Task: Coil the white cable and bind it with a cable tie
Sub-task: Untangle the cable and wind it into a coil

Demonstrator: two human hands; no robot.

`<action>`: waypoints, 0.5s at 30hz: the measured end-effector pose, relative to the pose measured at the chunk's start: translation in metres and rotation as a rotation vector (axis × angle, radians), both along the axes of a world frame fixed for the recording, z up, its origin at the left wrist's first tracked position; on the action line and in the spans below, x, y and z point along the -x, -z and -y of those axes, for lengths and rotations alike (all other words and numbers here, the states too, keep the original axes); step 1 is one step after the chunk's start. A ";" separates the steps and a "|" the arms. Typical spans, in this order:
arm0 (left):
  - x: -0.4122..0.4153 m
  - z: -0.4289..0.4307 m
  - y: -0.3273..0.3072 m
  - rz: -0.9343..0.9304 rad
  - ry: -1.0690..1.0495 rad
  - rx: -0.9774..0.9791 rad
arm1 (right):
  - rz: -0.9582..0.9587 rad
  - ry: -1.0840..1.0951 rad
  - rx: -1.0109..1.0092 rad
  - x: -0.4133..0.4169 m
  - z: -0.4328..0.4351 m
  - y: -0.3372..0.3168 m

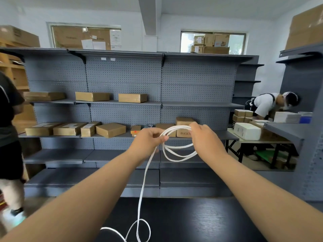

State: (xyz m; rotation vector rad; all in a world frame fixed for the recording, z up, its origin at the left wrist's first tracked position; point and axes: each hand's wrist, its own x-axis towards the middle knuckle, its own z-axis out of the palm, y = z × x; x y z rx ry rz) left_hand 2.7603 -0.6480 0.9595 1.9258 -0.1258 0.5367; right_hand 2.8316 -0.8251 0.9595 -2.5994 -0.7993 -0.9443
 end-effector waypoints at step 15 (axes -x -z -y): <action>-0.003 0.017 0.014 0.191 0.053 0.115 | -0.345 -0.126 -0.513 0.014 -0.007 -0.002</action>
